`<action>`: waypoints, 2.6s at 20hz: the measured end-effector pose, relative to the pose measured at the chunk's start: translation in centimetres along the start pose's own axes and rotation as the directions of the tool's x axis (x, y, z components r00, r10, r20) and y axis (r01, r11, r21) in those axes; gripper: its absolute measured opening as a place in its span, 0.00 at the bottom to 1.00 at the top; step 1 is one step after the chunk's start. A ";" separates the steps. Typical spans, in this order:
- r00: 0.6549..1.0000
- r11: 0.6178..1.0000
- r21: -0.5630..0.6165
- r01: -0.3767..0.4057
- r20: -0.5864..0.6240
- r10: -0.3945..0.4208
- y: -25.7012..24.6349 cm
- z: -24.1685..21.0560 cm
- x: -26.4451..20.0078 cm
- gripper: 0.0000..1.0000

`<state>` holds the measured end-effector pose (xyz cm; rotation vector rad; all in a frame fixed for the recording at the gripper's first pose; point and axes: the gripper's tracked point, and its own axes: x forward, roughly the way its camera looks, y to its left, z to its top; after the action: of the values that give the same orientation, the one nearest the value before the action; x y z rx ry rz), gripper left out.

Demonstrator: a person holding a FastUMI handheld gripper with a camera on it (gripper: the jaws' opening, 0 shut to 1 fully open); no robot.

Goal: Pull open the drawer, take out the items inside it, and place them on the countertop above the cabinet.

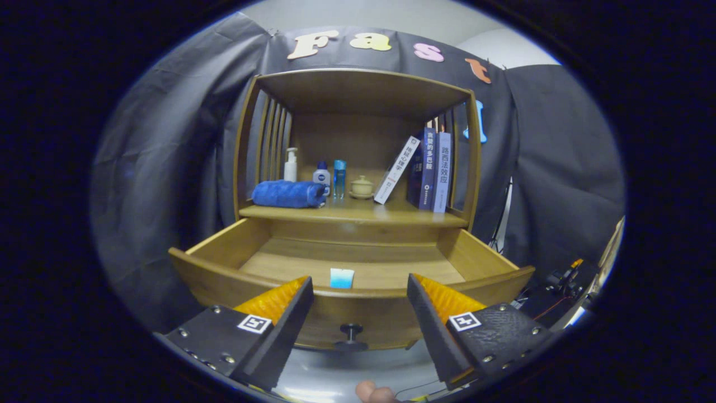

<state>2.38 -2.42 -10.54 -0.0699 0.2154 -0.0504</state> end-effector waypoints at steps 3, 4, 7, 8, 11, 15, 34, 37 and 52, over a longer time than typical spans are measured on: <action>1.000 1.000 -0.021 0.004 0.000 -0.004 -0.2 2.9 1.8 1.00; 1.000 1.000 -0.031 0.005 -0.013 -0.005 -0.2 3.7 2.4 1.00; 0.998 0.999 -0.032 -0.014 -0.069 0.012 0.6 5.3 5.0 1.00; 0.995 0.999 -0.028 -0.020 -0.094 0.017 0.8 5.5 6.0 0.99; 0.986 0.999 -0.033 0.010 -0.164 -0.016 0.2 5.5 9.2 1.00; 0.953 0.996 -0.084 -0.010 -0.302 -0.016 1.2 3.2 13.6 1.00; 0.510 0.998 0.032 -0.049 -0.859 0.052 4.2 -12.2 15.5 0.91; 0.514 0.997 0.006 -0.072 -0.857 0.042 4.1 -12.8 15.7 0.60; 0.859 0.965 0.227 -0.131 -0.461 0.225 5.3 1.2 12.9 0.45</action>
<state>15.46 2.15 -12.46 0.1566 0.7195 0.1002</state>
